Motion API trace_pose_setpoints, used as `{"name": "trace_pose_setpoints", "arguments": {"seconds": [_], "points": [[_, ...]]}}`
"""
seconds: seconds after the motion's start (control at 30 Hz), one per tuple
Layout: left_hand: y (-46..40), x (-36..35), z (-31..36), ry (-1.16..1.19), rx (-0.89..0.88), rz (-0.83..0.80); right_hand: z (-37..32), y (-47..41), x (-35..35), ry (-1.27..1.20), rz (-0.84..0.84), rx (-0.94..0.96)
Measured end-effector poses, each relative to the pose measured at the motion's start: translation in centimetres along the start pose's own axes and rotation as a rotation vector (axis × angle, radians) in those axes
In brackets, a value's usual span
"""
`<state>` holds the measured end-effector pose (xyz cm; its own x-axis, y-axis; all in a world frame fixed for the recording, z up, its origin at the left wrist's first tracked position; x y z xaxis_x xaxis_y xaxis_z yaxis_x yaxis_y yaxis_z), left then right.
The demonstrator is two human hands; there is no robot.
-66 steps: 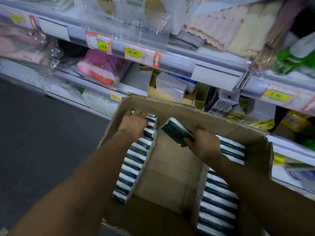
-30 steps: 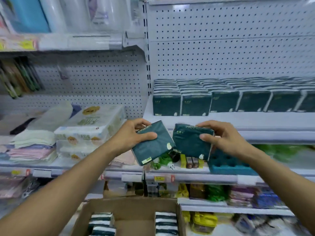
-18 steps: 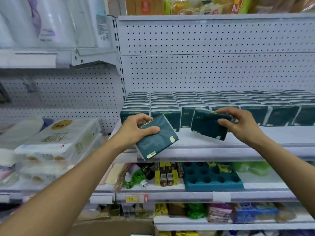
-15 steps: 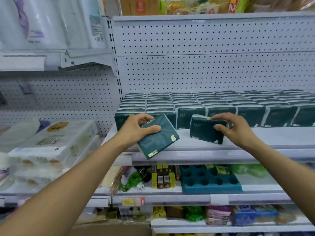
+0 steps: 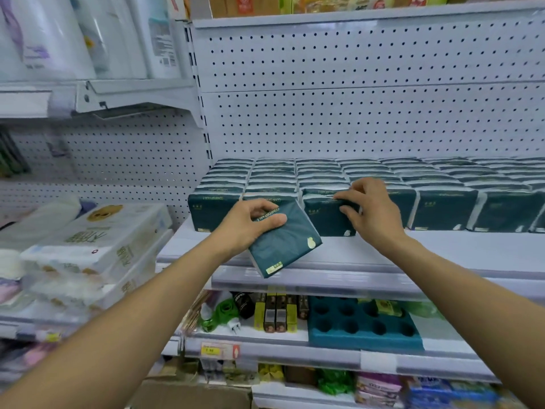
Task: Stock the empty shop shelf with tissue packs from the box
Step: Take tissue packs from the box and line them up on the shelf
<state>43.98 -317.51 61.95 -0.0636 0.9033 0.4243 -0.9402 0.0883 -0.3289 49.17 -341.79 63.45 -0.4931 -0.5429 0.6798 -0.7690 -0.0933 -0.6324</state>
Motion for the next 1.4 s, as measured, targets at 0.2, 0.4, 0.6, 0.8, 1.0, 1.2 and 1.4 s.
{"name": "trace_pose_setpoints", "arguments": {"seconds": [0.2,0.4,0.6,0.8,1.0,1.2,1.4], "points": [[0.2,-0.1,1.3,-0.035,-0.041,0.040,-1.0,0.1,0.7,0.030,0.086,0.108],[0.1,-3.1,4.4,-0.112,-0.190,0.009,-3.2,3.6,-0.6,-0.655,-0.450,-0.208],[-0.6,-5.3,5.0,-0.238,-0.263,0.083,1.0,4.2,0.7,-0.722,-0.461,-0.288],[-3.1,-8.5,5.2,-0.992,-0.598,0.012,10.0,4.1,5.7,-0.659,-0.218,-0.435],[-4.7,-11.5,3.3,-1.252,-0.528,-0.132,13.7,3.7,6.8,-0.513,-0.069,-0.469],[-5.2,-11.6,2.8,-1.327,-0.455,-0.132,13.1,2.8,5.8,-0.386,0.002,-0.436],[-5.6,-11.3,2.7,-1.326,-0.471,-0.128,12.1,2.1,5.1,-0.237,0.014,-0.429]]}}
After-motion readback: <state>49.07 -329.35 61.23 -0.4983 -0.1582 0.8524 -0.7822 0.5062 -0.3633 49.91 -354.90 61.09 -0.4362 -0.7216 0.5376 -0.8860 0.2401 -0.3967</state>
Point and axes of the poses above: each hand's wrist, its own y-axis away from the middle knuckle, its own x-axis out of the back of the hand, z = x × y, the point moved 8 cm from there along -y, towards the middle knuckle, and after that the axes turned 9 degrees about -x, right-handed, at the moved point
